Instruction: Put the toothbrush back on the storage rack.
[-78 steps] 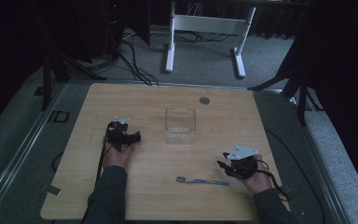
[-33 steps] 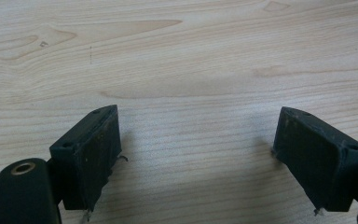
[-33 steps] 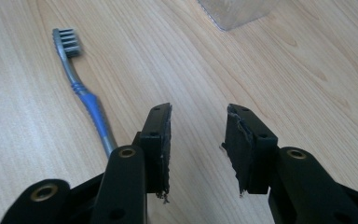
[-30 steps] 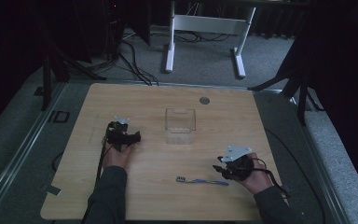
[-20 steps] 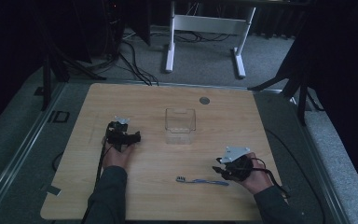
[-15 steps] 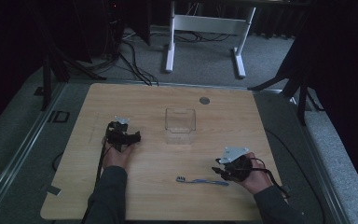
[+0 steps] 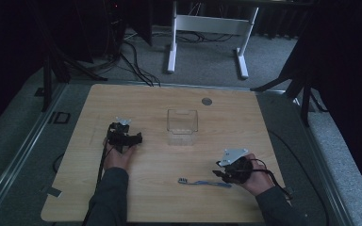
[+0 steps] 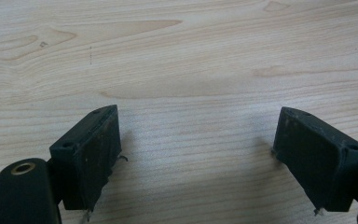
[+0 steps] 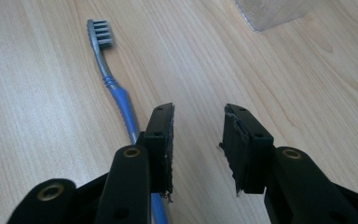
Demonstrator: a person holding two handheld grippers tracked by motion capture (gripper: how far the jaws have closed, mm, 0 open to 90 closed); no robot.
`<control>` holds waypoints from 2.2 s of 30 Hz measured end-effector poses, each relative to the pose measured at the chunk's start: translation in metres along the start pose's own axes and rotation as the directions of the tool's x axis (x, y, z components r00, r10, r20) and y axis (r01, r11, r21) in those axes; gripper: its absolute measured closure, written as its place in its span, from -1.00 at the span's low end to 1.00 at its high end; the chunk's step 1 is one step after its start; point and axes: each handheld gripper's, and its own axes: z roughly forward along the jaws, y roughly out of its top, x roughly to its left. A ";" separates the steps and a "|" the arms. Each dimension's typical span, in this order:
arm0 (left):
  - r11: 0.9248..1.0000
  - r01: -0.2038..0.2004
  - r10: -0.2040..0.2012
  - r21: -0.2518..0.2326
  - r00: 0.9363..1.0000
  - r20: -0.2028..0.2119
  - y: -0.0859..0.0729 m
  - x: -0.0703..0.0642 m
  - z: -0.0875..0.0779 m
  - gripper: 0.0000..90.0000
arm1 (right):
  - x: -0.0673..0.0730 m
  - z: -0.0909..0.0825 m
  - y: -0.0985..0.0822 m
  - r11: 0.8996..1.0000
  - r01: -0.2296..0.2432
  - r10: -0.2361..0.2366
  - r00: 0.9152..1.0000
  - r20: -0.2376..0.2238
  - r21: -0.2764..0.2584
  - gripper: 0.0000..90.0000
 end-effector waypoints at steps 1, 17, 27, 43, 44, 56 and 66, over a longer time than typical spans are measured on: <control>1.000 0.000 0.000 0.000 1.000 0.000 0.000 0.000 0.000 -0.67 | 0.000 0.000 0.000 1.000 0.002 -0.002 1.000 -0.002 0.002 0.40; 1.000 -0.001 0.001 0.001 1.000 0.000 0.000 0.000 0.000 -0.67 | 0.002 0.004 0.006 0.999 0.025 -0.024 0.999 -0.032 0.037 0.40; 1.000 -0.001 0.001 0.001 1.000 0.000 0.000 0.000 0.000 -0.67 | 0.003 0.005 0.008 0.998 0.038 -0.036 0.998 -0.047 0.050 0.40; 1.000 -0.001 0.001 0.001 1.000 0.000 0.000 0.000 0.000 -0.67 | 0.006 0.009 0.013 0.996 0.062 -0.056 0.996 -0.074 0.071 0.40; 1.000 -0.001 0.001 0.001 1.000 0.000 0.000 0.000 0.000 -0.67 | 0.006 0.009 0.013 0.995 0.061 -0.055 0.996 -0.075 0.073 0.40; 1.000 -0.001 0.001 0.001 1.000 0.000 0.000 0.000 0.000 -0.67 | 0.010 0.013 0.016 0.991 0.089 -0.078 0.991 -0.109 0.101 0.42; 1.000 -0.001 0.001 0.001 1.000 0.000 0.000 0.000 0.000 -0.67 | 0.012 0.016 0.021 0.985 0.114 -0.097 0.986 -0.134 0.126 0.45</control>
